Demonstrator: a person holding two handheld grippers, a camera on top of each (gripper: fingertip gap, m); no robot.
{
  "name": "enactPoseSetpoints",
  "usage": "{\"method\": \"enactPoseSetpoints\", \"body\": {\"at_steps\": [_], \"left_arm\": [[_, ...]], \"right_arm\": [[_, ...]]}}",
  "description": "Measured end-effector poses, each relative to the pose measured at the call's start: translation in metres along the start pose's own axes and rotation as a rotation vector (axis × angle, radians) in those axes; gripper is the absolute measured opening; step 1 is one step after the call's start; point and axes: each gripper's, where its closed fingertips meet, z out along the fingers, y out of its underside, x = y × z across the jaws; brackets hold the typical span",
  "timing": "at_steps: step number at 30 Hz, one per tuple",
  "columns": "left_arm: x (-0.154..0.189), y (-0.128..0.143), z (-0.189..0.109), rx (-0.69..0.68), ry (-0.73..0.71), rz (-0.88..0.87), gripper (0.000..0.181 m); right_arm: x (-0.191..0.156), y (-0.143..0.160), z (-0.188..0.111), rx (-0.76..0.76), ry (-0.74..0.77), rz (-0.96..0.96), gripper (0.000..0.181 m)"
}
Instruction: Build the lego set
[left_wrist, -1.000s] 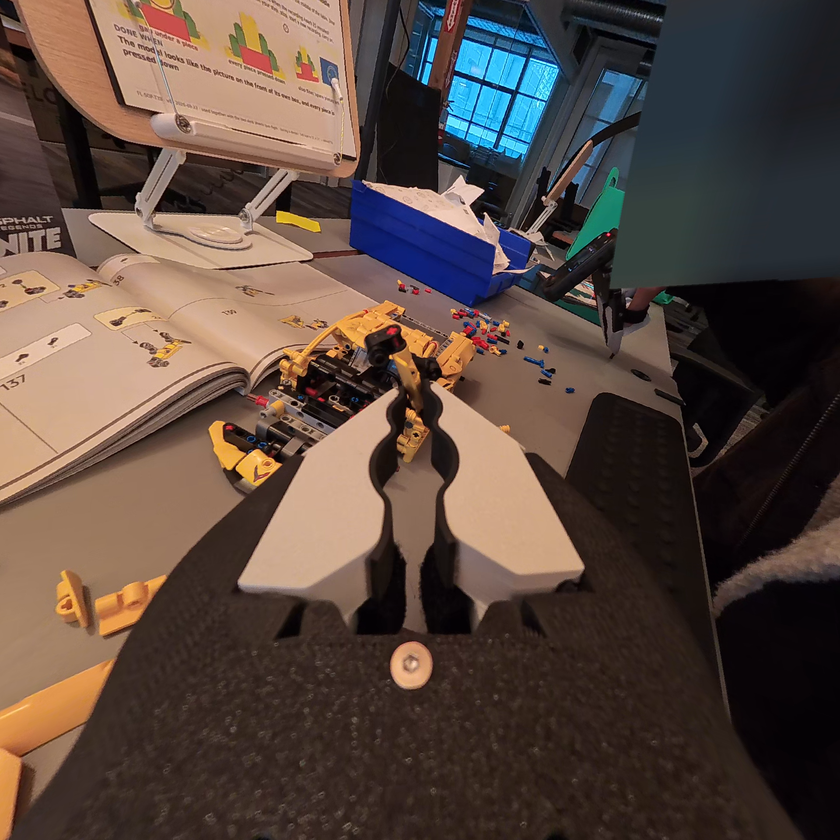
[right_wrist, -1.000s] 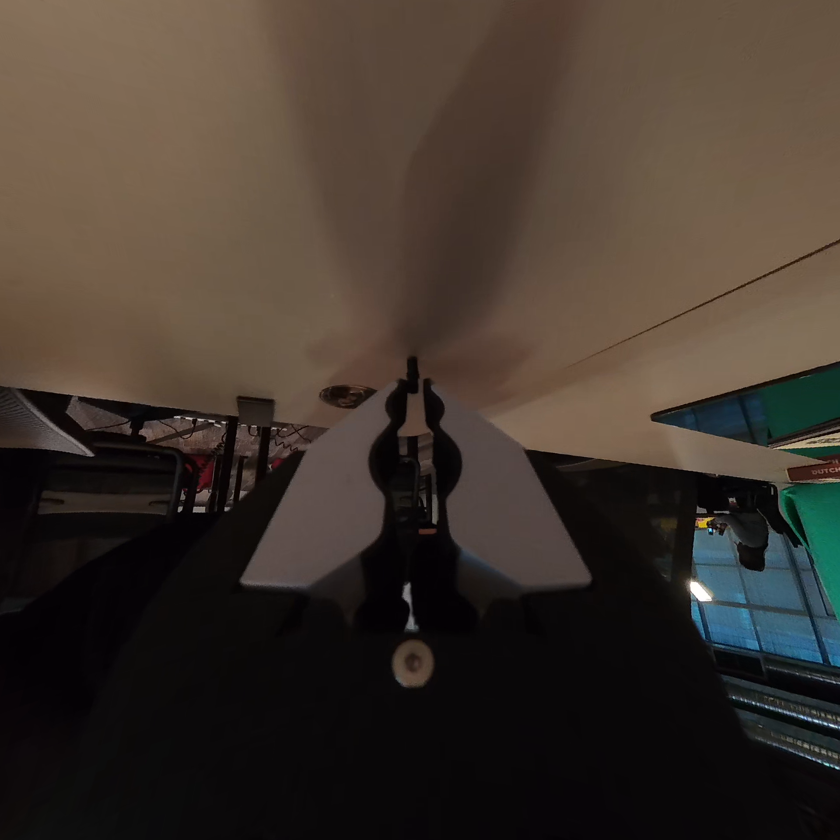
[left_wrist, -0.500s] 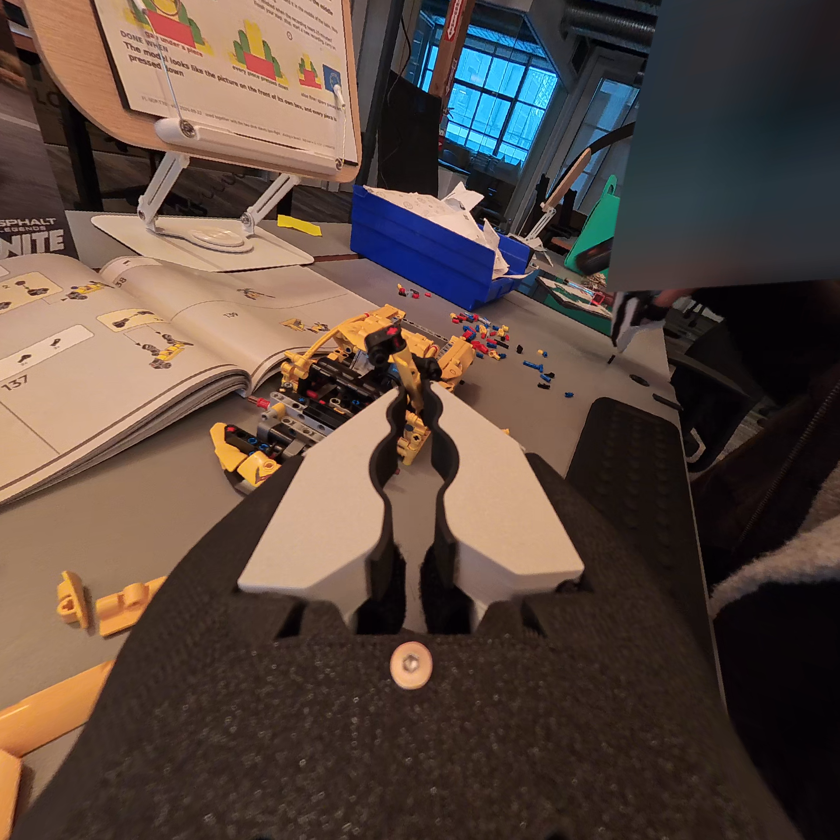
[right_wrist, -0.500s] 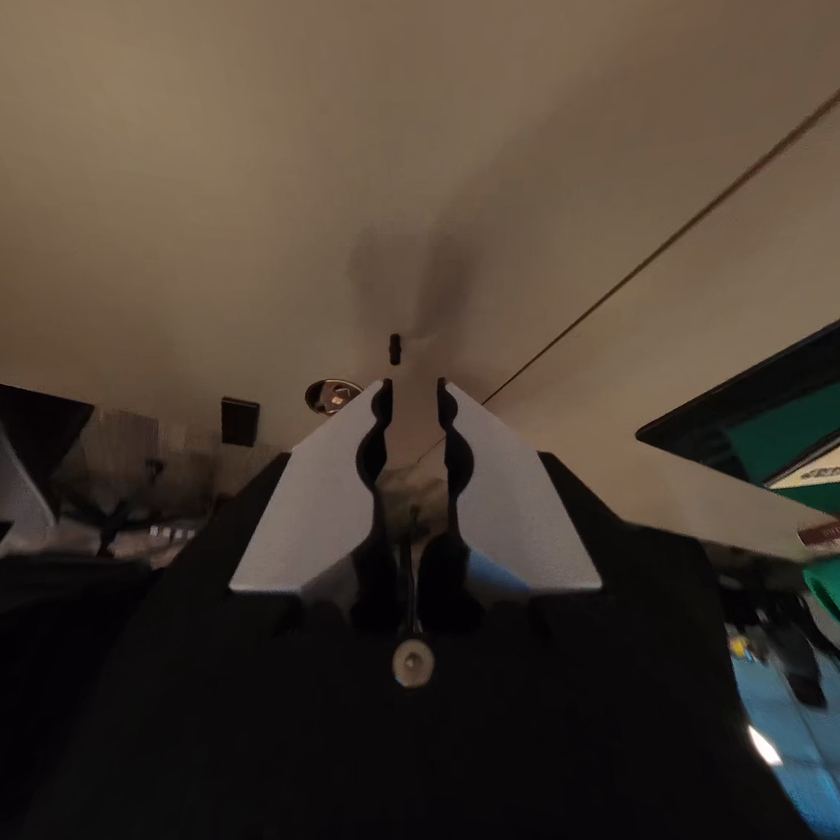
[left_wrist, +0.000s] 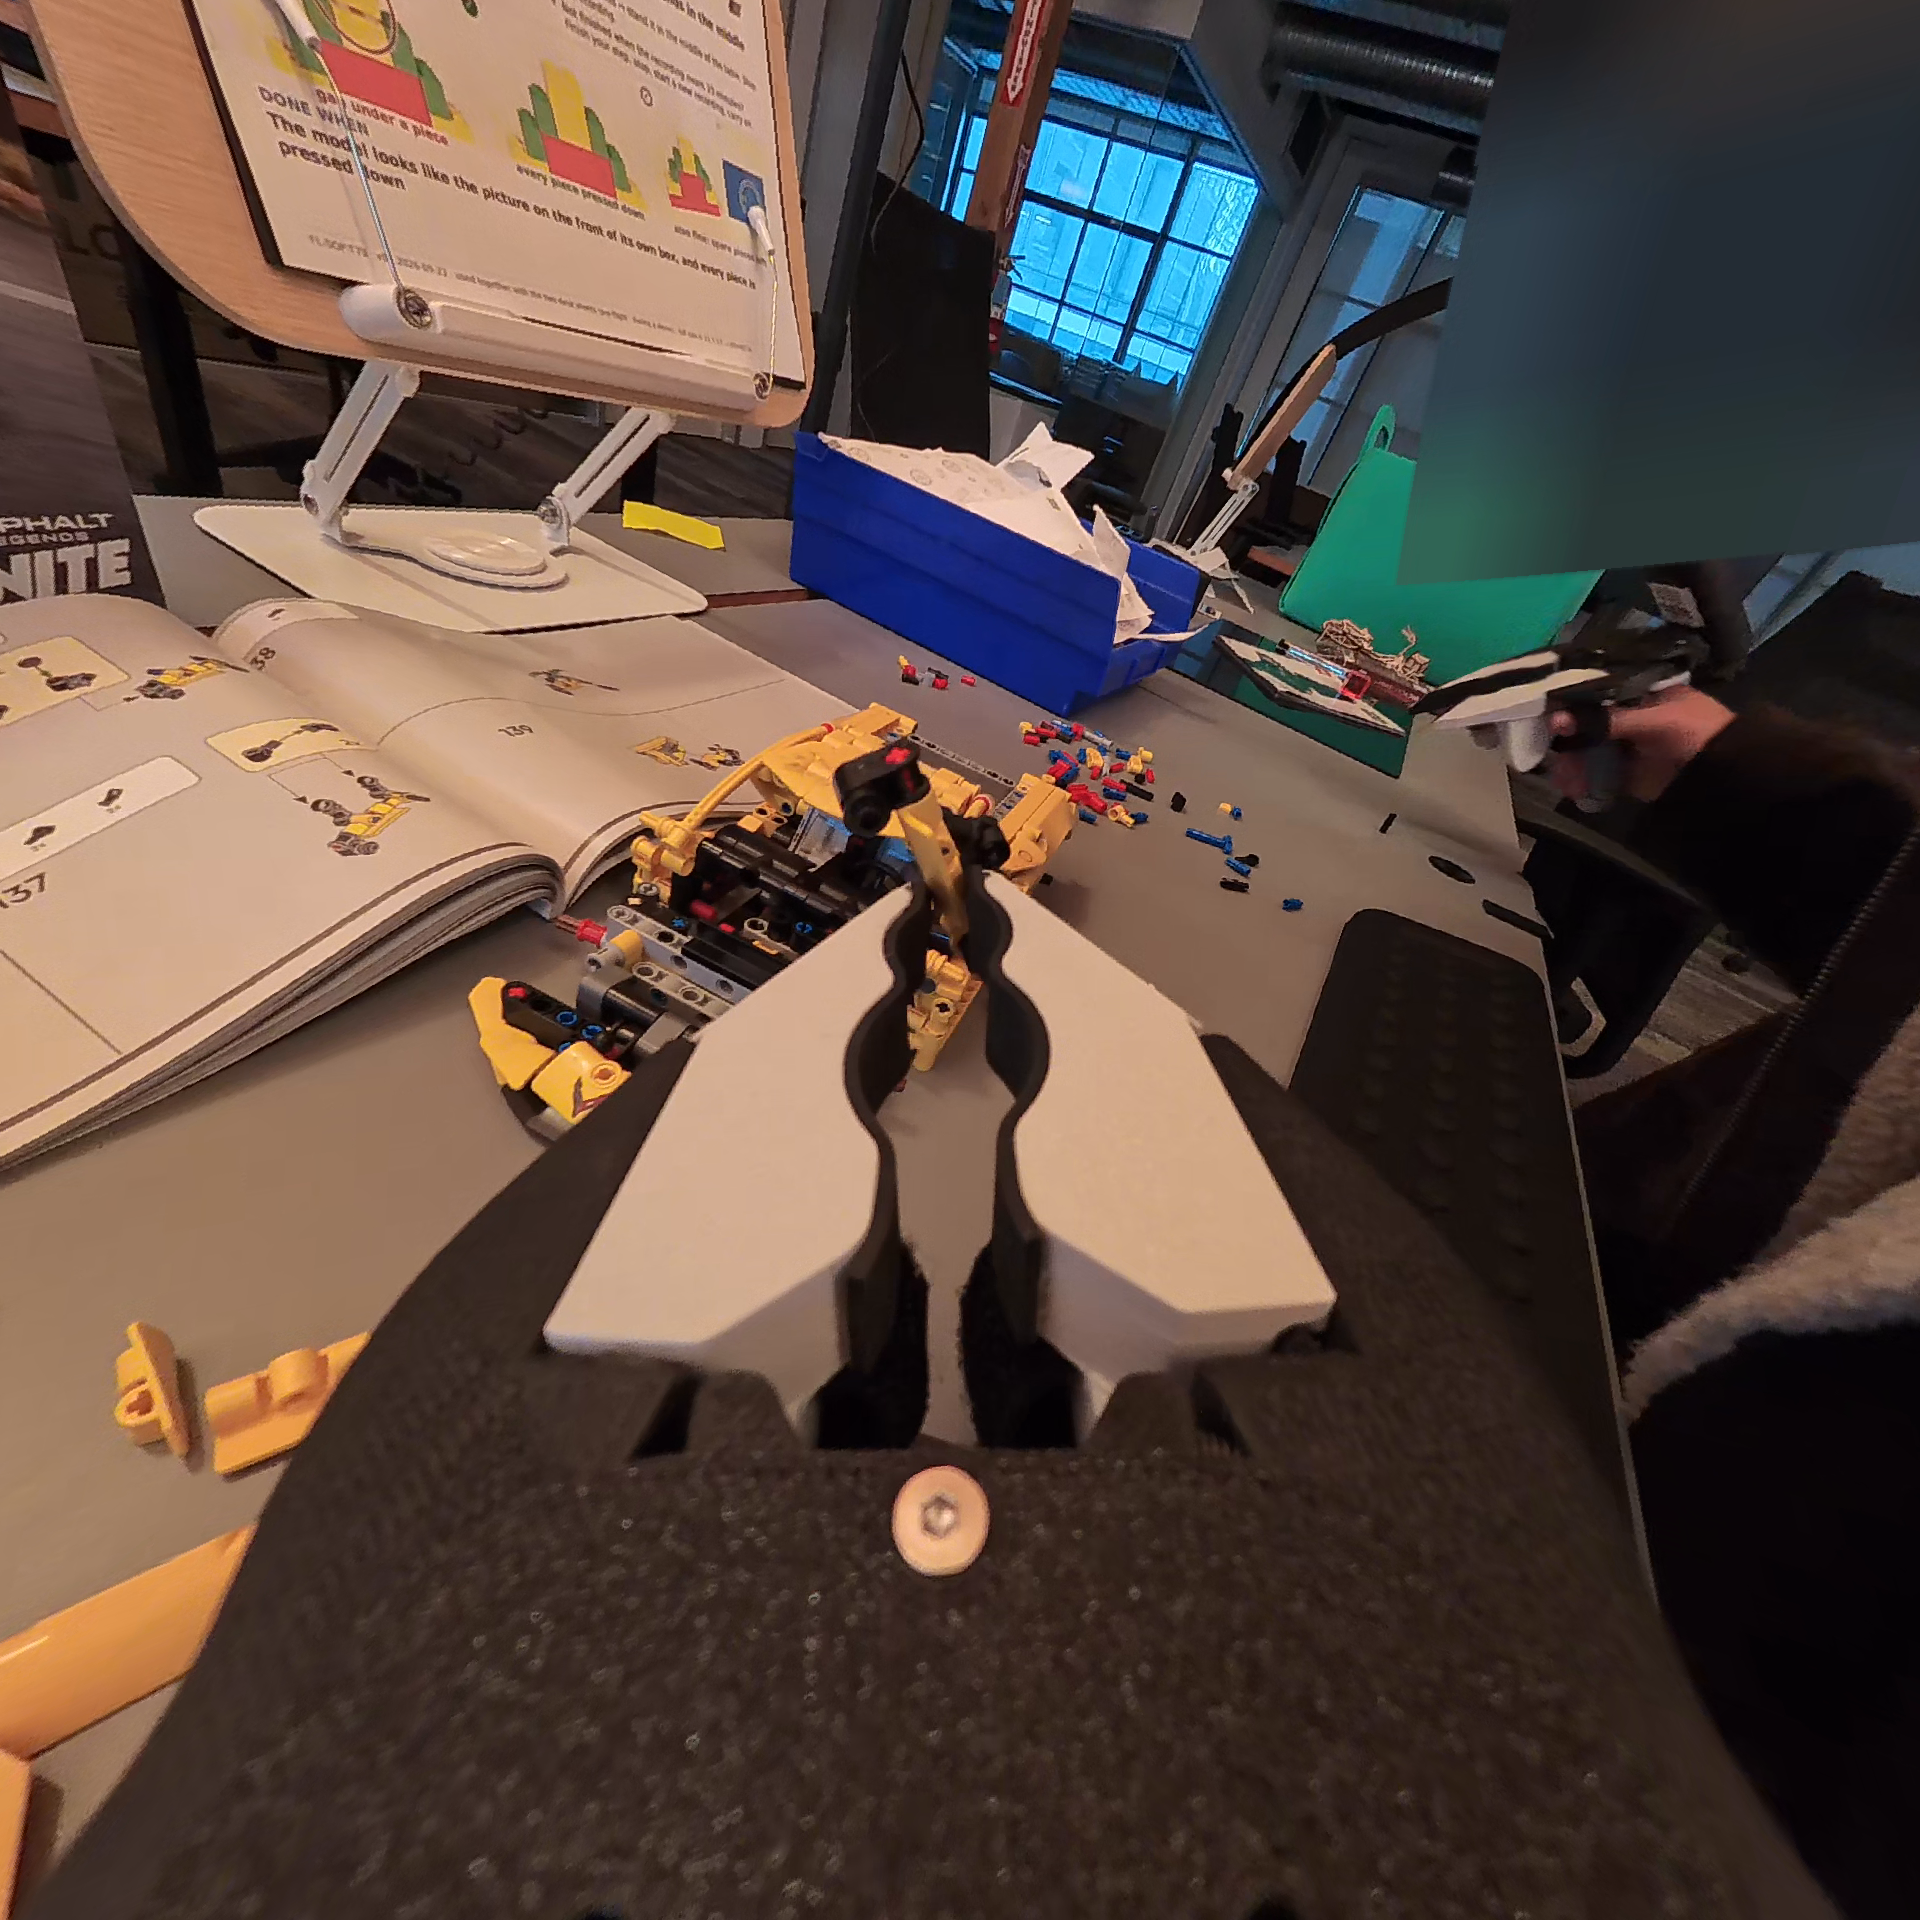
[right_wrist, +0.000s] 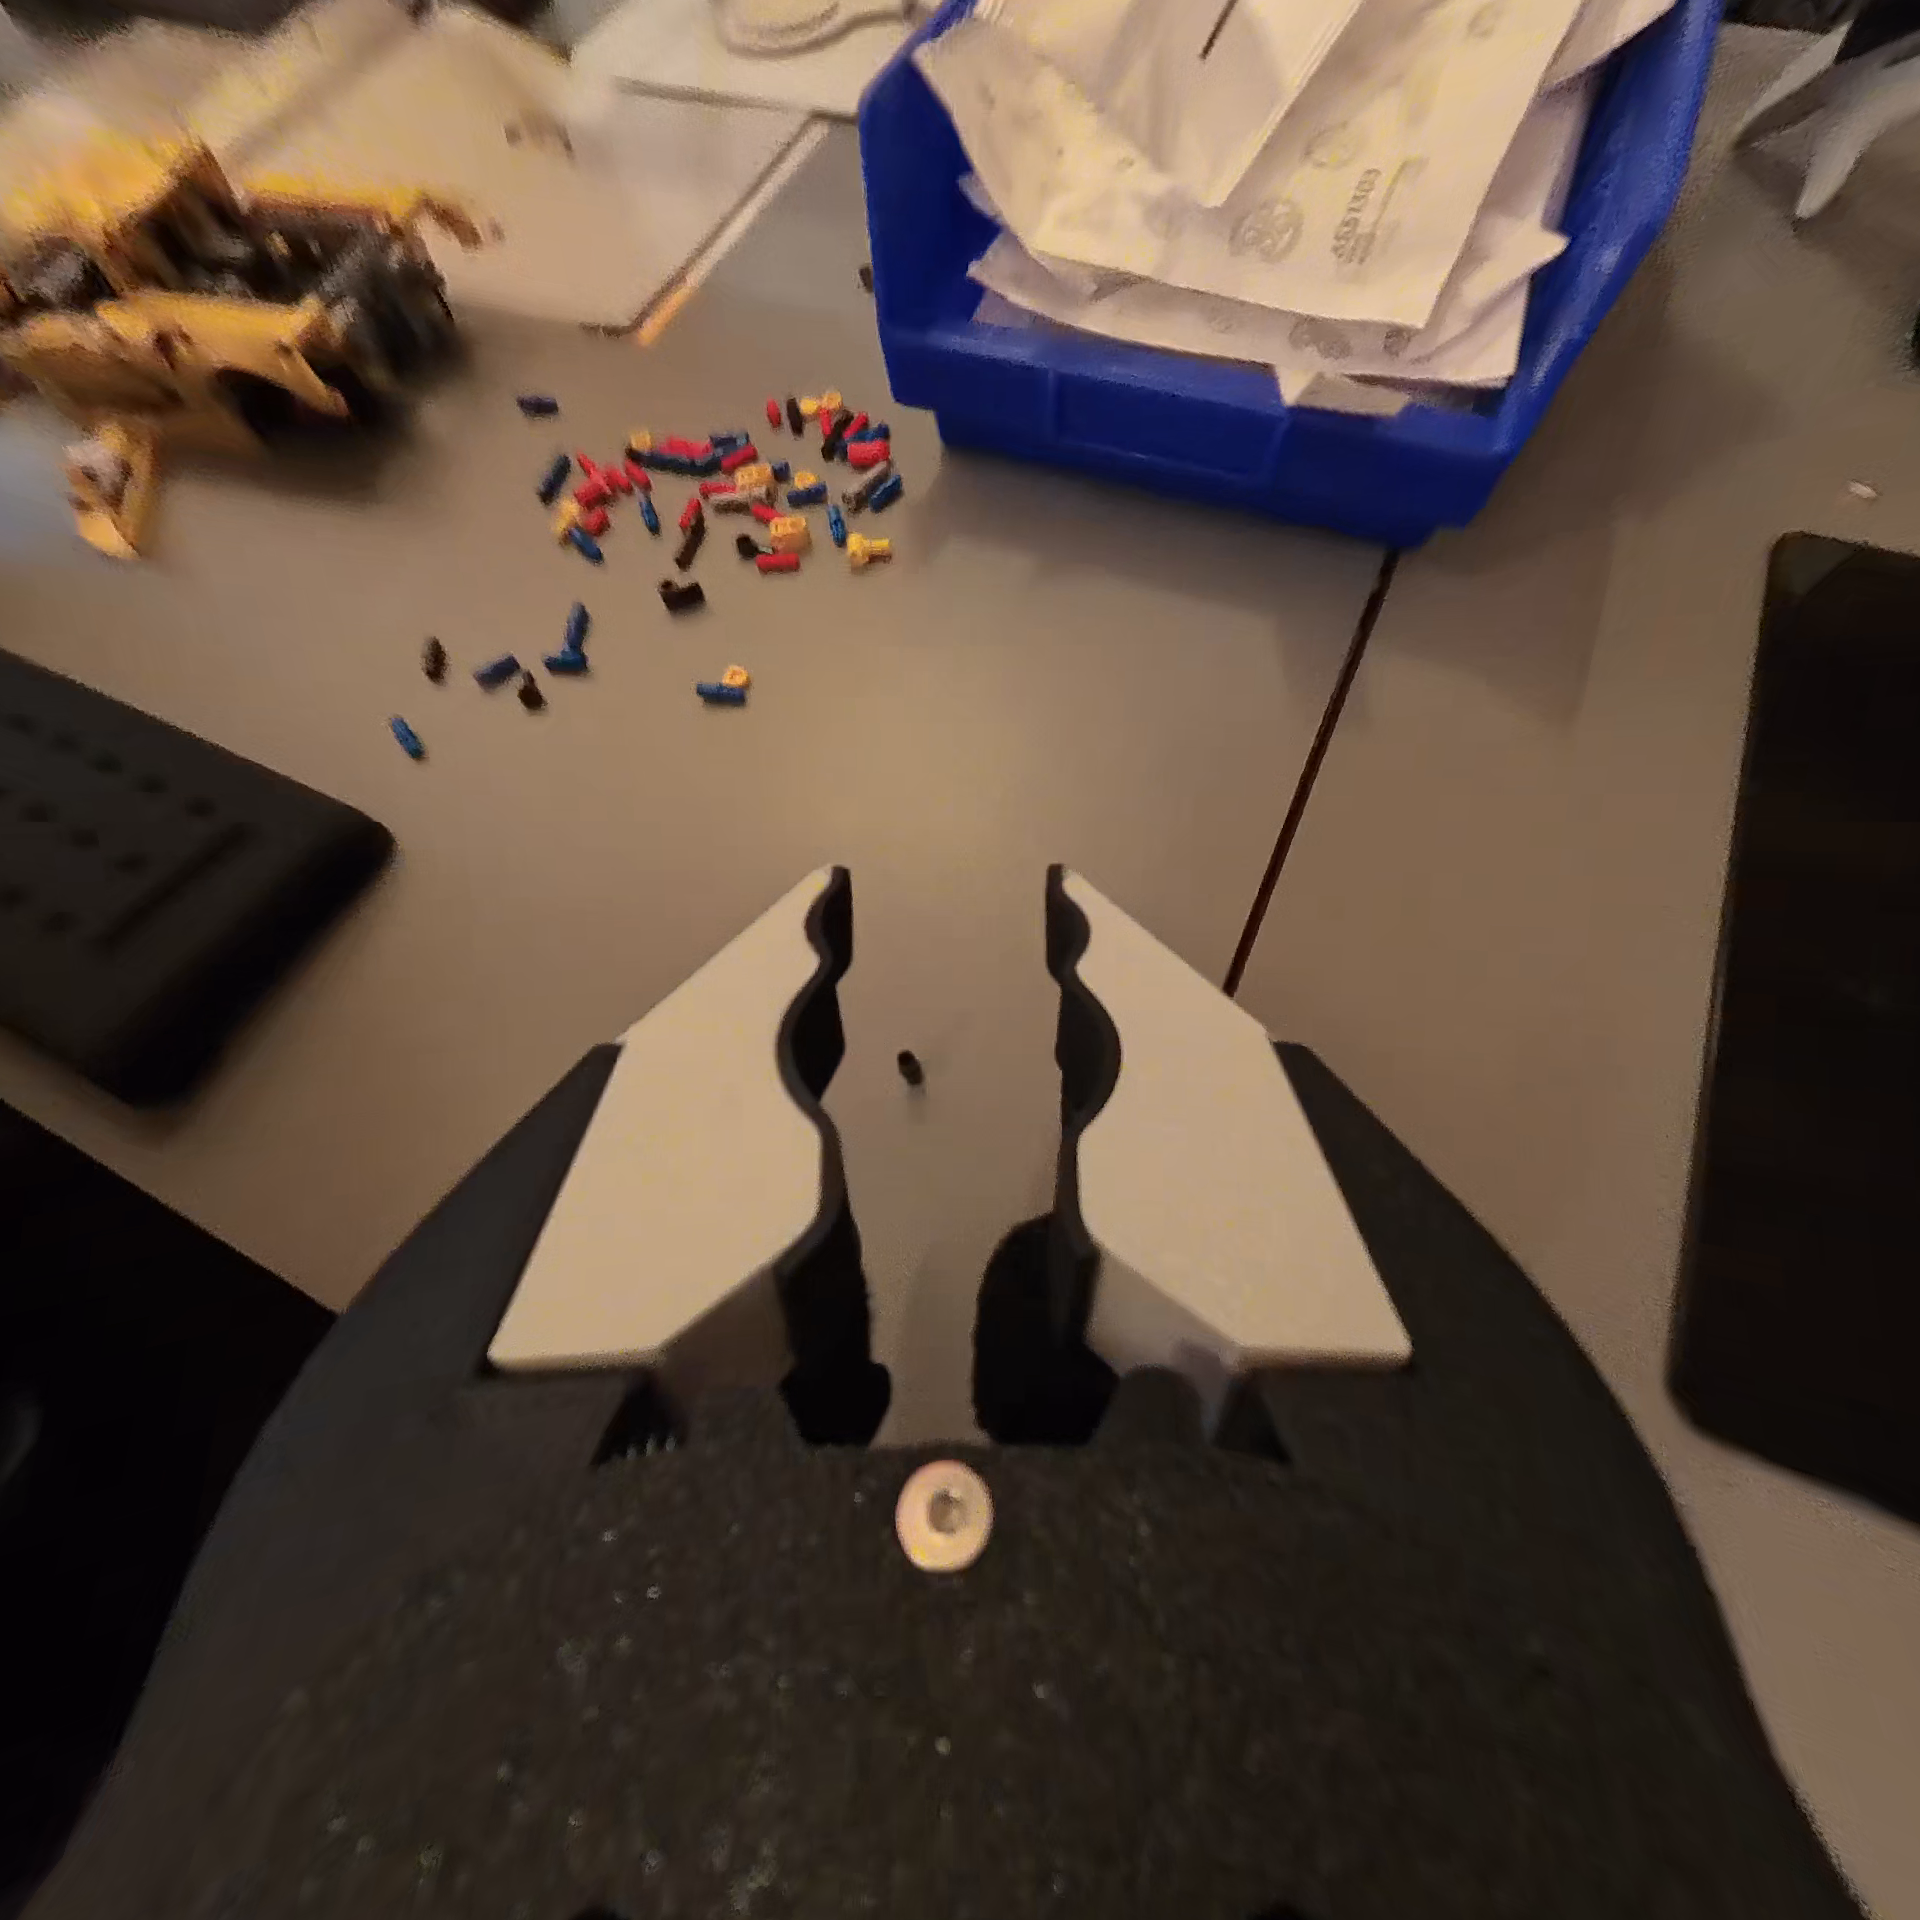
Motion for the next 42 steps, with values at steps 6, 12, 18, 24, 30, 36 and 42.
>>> {"method": "enactPoseSetpoints", "body": {"at_steps": [6,12,18,24,30,36,42], "left_arm": [[-0.002,0.002,0.001,-0.011,-0.012,0.006,0.006],[-0.003,0.003,0.002,-0.015,-0.017,0.01,0.006],[-0.003,0.003,0.001,-0.014,-0.016,0.01,0.006],[-0.003,0.002,0.001,-0.012,-0.016,0.01,0.006],[-0.003,0.003,0.001,-0.013,-0.018,0.011,0.006],[-0.004,0.002,0.001,-0.01,-0.02,0.007,0.006],[-0.005,-0.002,-0.001,0.014,-0.013,-0.029,0.006]], "right_arm": [[-0.006,0.022,-0.004,-0.048,-0.032,0.053,0.038],[-0.016,0.035,-0.001,-0.13,-0.093,0.183,0.041],[-0.012,0.029,-0.004,-0.13,-0.06,0.17,0.037],[-0.013,0.037,-0.001,-0.198,-0.051,0.142,0.037],[-0.037,0.027,0.008,-0.203,-0.123,0.108,0.03],[-0.049,0.007,0.007,-0.194,-0.119,0.032,0.03],[-0.049,0.021,0.013,-0.266,-0.084,-0.008,0.029]]}}
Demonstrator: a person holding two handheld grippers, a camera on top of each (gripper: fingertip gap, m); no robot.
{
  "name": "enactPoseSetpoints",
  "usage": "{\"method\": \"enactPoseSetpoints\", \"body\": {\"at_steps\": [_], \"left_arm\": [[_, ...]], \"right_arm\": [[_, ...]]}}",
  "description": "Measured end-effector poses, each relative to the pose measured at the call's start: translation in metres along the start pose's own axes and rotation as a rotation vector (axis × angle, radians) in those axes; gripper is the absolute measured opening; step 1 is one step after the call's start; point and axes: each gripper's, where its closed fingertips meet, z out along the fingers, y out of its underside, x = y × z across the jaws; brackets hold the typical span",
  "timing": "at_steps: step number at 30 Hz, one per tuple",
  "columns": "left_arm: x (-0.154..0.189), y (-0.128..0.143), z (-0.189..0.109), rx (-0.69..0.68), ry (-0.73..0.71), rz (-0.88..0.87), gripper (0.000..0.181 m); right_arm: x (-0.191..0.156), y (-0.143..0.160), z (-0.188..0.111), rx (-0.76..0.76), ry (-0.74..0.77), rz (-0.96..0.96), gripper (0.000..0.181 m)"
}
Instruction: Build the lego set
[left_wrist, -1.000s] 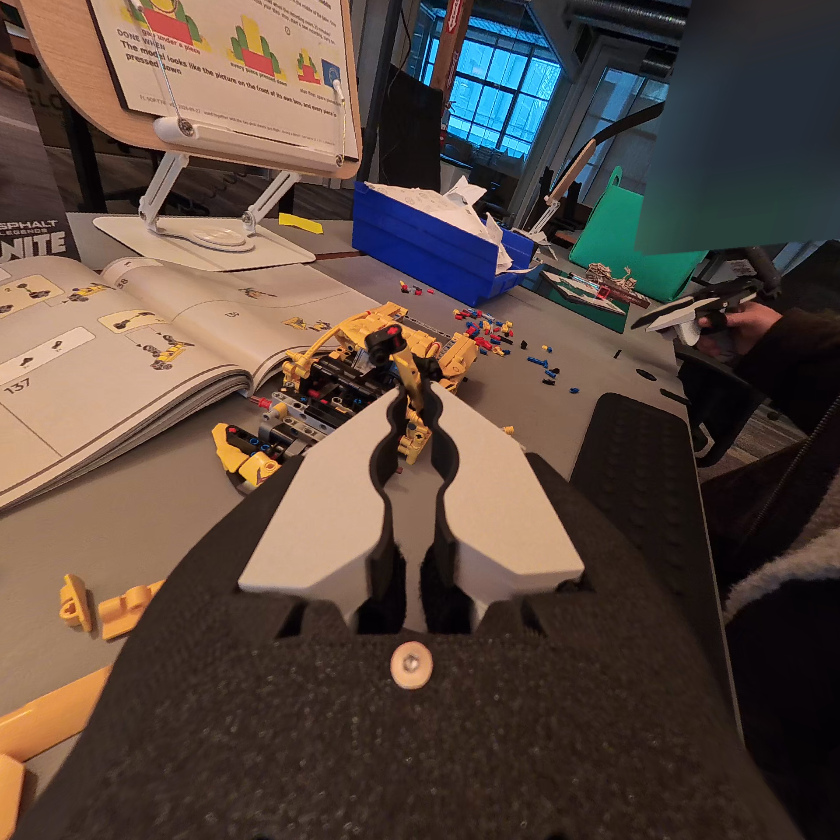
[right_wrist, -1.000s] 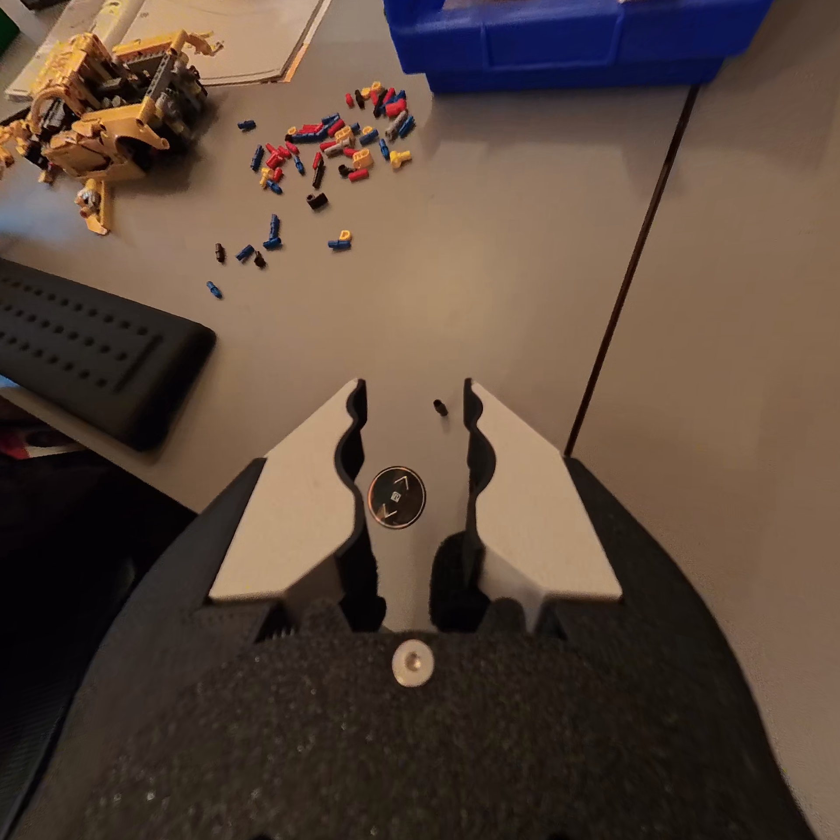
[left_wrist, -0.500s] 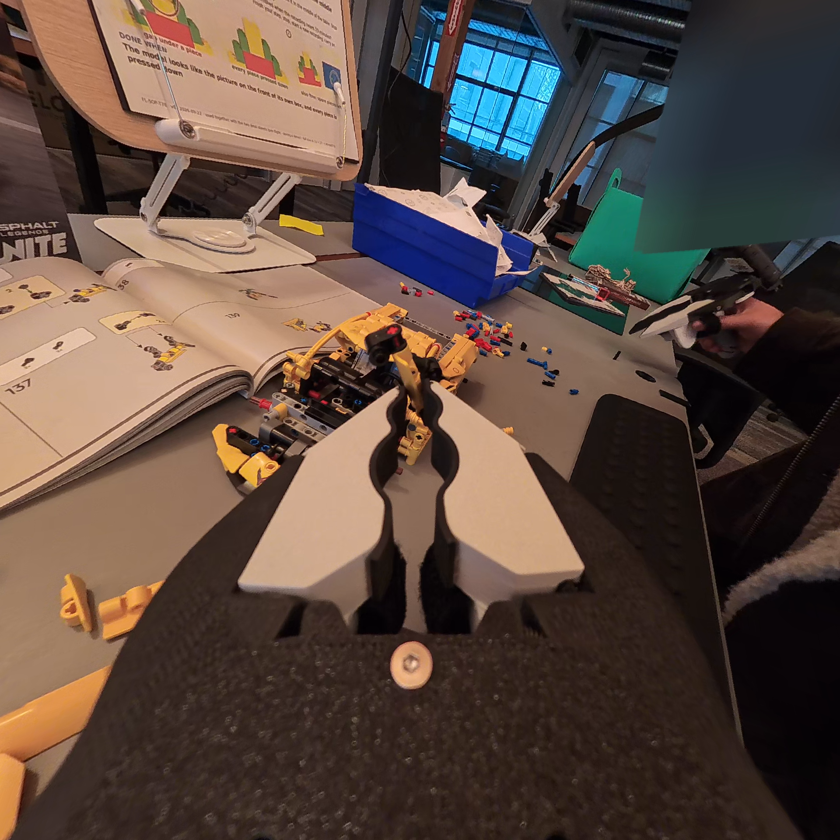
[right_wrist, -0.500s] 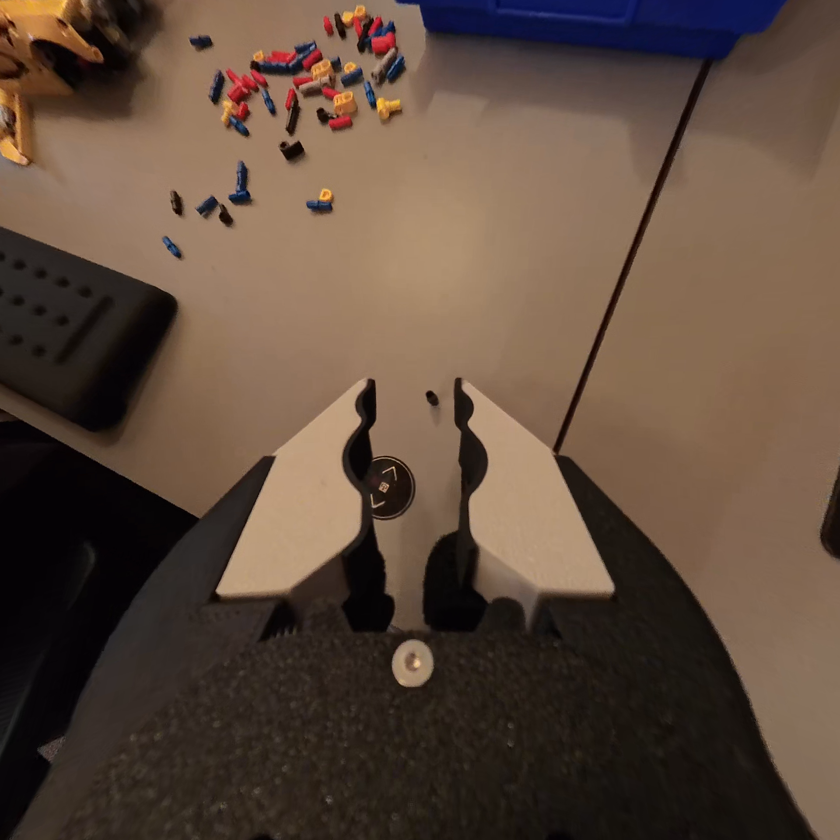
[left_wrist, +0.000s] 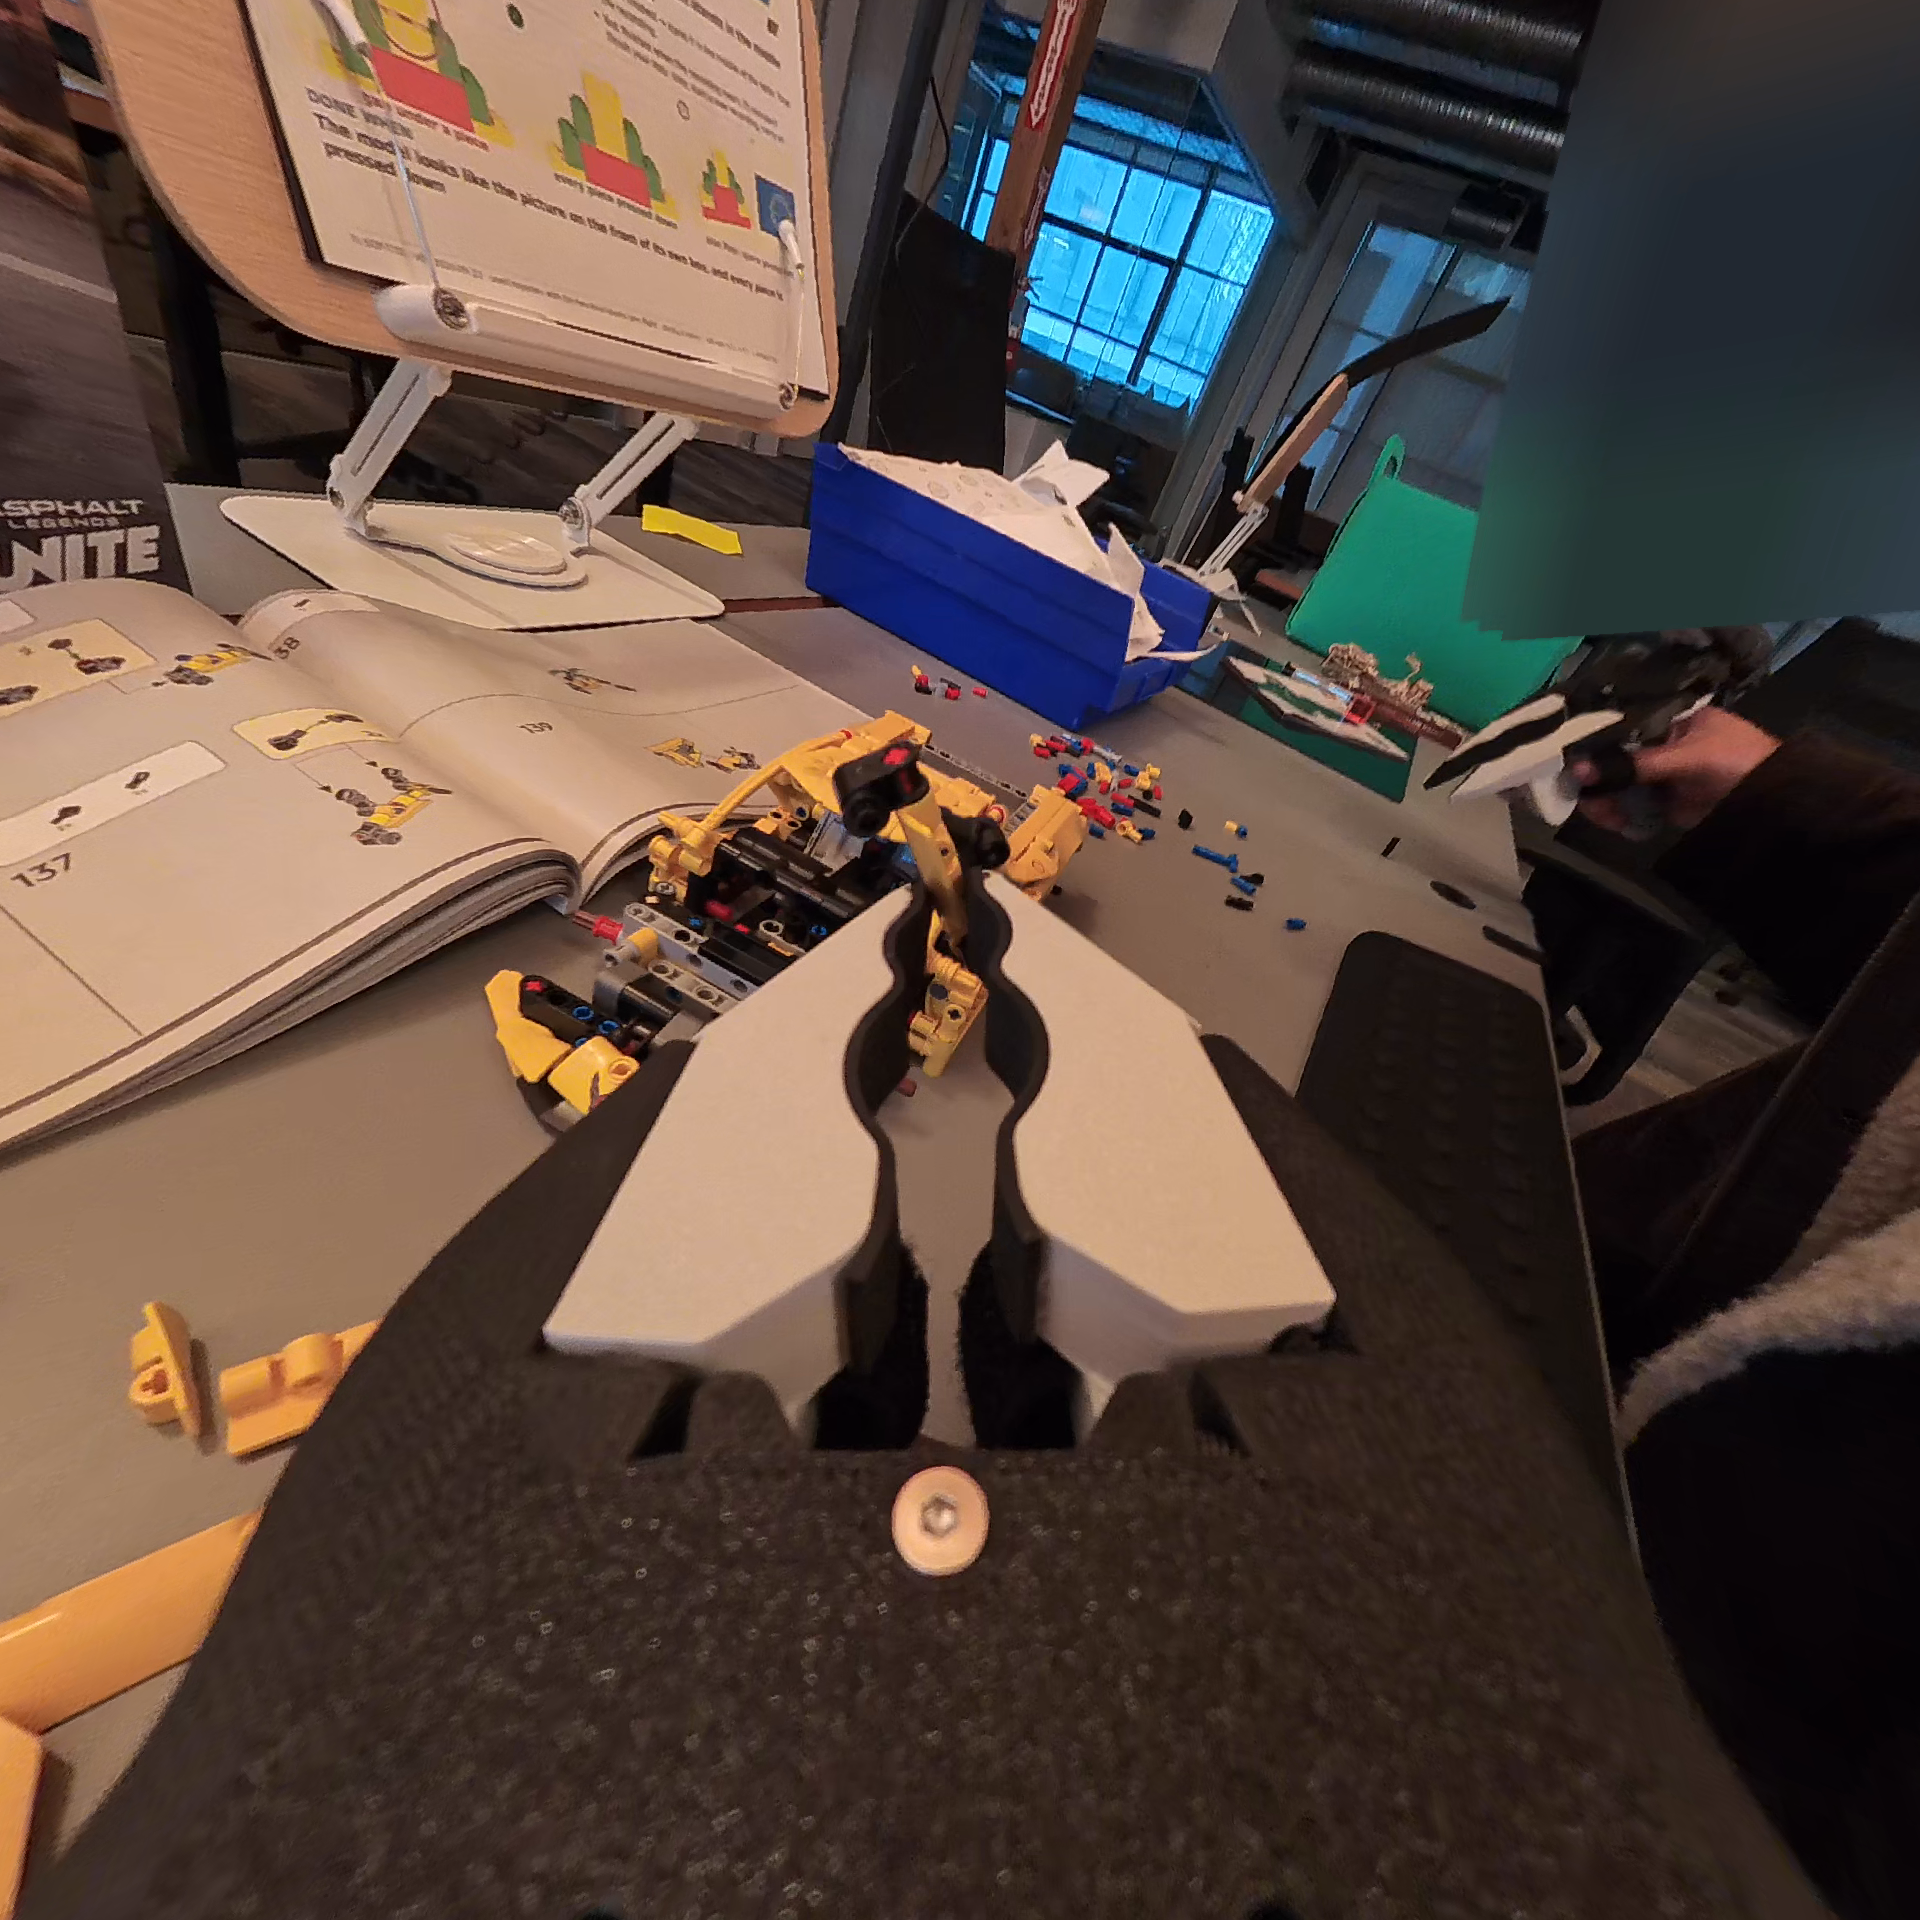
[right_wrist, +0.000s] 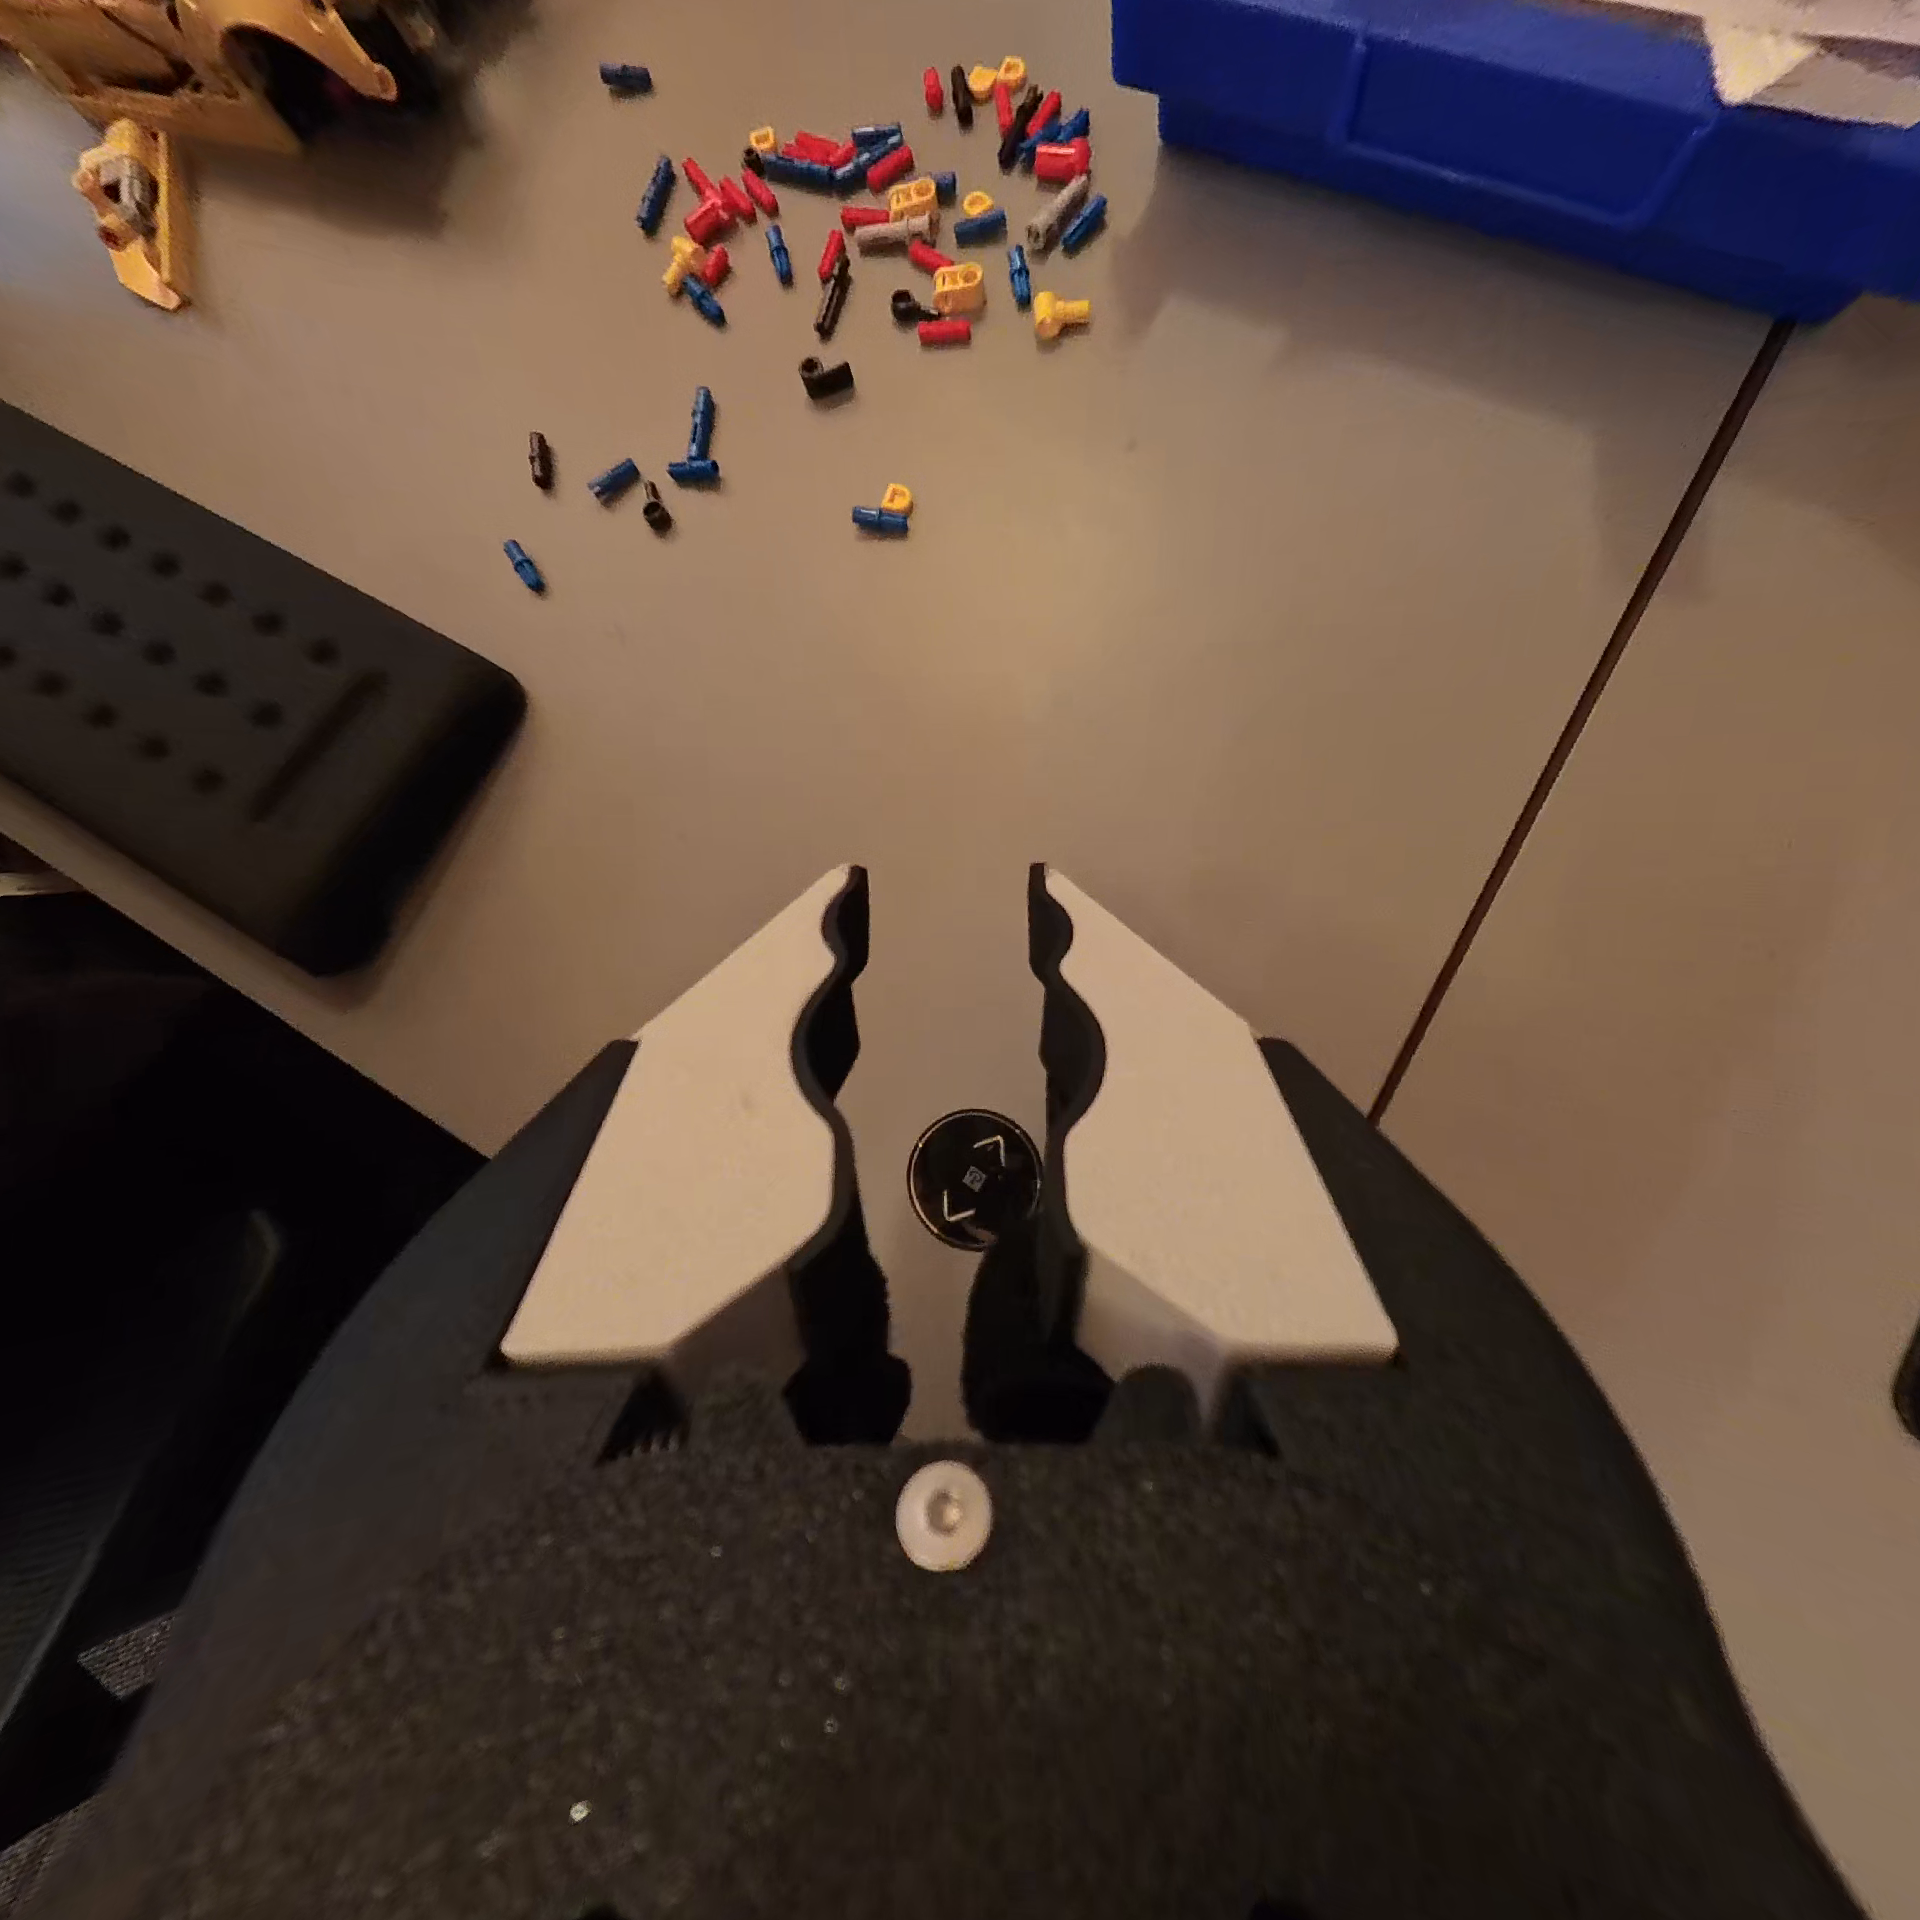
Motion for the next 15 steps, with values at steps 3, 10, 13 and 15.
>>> {"method": "enactPoseSetpoints", "body": {"at_steps": [3,10,13,15], "left_arm": [[-0.0005,-0.0004,-0.0005,0.003,-0.002,-0.004,0.006],[0.0007,0.0006,0.0001,-0.004,0.0,0.006,0.006],[0.0007,0.0003,0.0,-0.002,0.0,0.006,0.006],[0.0007,0.0007,0.0002,-0.004,-0.001,0.007,0.006]], "right_arm": [[-0.0002,0.0016,0.0026,0.003,-0.003,0.004,0.029],[-0.0009,0.0028,0.0032,-0.011,0.005,-0.003,0.028],[0.0001,0.0055,0.0045,-0.021,0.013,-0.004,0.027],[0.0004,0.0081,0.0063,-0.03,0.013,-0.004,0.027]]}}
